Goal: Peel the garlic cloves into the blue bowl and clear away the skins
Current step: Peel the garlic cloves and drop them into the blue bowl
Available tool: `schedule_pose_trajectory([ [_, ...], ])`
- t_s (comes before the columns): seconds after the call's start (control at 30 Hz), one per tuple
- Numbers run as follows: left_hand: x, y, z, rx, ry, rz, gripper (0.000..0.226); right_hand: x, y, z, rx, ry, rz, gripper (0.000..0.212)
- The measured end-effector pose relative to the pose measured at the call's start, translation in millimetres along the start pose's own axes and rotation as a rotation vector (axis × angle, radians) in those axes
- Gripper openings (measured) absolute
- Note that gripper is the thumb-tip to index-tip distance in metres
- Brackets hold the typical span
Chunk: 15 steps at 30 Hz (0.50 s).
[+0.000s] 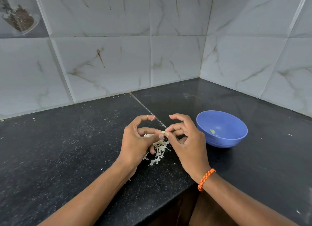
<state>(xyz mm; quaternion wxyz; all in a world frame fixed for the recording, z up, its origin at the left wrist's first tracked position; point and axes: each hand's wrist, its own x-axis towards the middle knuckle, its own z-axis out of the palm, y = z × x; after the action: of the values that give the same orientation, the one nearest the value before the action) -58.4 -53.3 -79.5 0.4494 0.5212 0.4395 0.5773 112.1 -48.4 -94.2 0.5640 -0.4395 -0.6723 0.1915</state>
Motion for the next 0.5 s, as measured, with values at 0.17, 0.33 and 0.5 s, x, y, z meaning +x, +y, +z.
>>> schedule_pose_trajectory([
  [0.17,-0.9,0.7,0.6,-0.022,-0.013,0.018,0.051,-0.9,0.1,0.4,0.018,0.029,-0.017,0.046],
  [0.33,1.2,-1.5,-1.5,-0.033,-0.011,0.024,0.051,6.7,-7.2,-5.1,-0.068,0.051,-0.053,0.041],
  [0.5,6.0,-7.9,-5.5,0.024,0.021,0.047,0.039,38.6,-24.7,-31.3,-0.230,0.036,-0.118,0.037],
])
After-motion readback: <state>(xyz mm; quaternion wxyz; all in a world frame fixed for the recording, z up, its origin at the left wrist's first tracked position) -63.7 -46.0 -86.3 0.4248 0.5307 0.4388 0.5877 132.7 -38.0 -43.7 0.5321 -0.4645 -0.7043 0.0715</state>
